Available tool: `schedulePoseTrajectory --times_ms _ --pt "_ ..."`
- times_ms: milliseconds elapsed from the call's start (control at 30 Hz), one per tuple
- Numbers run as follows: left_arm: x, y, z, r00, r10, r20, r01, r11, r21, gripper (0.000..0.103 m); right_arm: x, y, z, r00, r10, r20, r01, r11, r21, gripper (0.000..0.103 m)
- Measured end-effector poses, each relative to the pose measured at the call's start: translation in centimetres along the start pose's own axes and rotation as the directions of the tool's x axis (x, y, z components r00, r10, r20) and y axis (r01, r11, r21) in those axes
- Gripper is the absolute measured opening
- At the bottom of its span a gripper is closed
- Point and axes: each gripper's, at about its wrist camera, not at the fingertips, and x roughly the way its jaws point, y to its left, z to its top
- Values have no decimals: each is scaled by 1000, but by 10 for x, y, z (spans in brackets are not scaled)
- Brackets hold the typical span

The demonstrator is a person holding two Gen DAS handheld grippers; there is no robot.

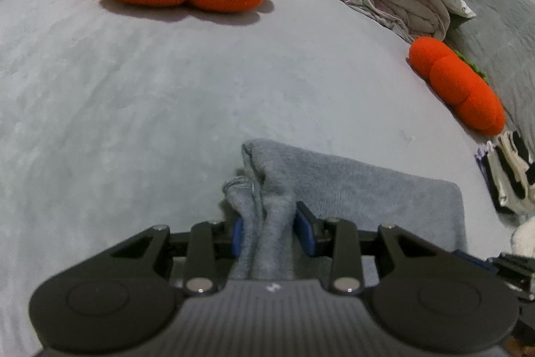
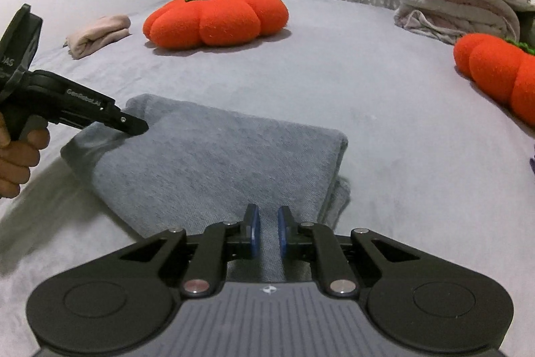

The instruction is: Fold clothes

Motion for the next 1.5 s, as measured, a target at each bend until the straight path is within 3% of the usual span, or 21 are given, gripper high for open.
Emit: schedulePoseTrajectory --times_ms 200,333,600,833,967,1000,1133,1233,1333,1433,1500 --pt "-1 -7 -3 999 31 16 -31 999 35 32 -3 -4 -3 1000 -20 -21 20 1000 -12 8" --pt "-2 -10 -4 999 45 23 -46 998 42 32 -8 8 -1 998 -29 57 32 998 -57 8" --pt "-4 -8 -5 998 44 32 -46 998 33 33 10 28 2 995 -49 91 57 994 -88 8" --pt "-3 -10 -6 998 53 34 -54 998 44 34 7 -7 -5 977 -213 11 214 975 -57 13" --pt "-4 -10 -6 998 53 32 -54 998 43 34 0 -17 -6 974 -225 -23 225 974 -9 13" --pt "-4 -10 -6 998 54 33 -56 997 46 34 -3 -20 -5 976 -216 -25 217 976 18 14" --pt "-4 -10 -7 998 57 32 -58 997 52 35 -23 -39 -2 996 -81 -40 87 978 192 40" --pt "-4 -9 -7 998 54 30 -56 997 51 35 -38 -62 -5 998 51 -27 -39 935 352 41" --pt "-4 -10 -6 998 57 30 -58 997 55 36 -44 -91 -16 988 155 6 -133 828 544 43" --pt "-3 -11 -6 998 60 31 -61 996 57 36 -33 -108 -30 972 237 4 -179 723 667 43" --pt "-3 -10 -6 998 59 31 -61 996 58 36 -27 -107 -35 962 274 -5 -194 692 696 43"
